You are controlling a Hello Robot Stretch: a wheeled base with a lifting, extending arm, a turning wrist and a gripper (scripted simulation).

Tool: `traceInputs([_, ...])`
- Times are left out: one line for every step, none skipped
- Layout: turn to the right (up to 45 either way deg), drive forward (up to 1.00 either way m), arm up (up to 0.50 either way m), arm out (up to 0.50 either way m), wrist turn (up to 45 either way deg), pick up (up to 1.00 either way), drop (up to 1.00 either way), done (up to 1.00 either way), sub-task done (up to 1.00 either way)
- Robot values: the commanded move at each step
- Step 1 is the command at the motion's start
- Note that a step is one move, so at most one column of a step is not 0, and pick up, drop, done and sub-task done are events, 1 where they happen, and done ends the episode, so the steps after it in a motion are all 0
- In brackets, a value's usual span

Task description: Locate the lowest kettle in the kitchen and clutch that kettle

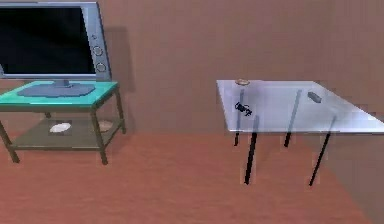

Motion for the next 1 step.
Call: traceInputs([3.0,0.0,0.0,0.0,0.0,0.0,0.0,0.0,0.0])
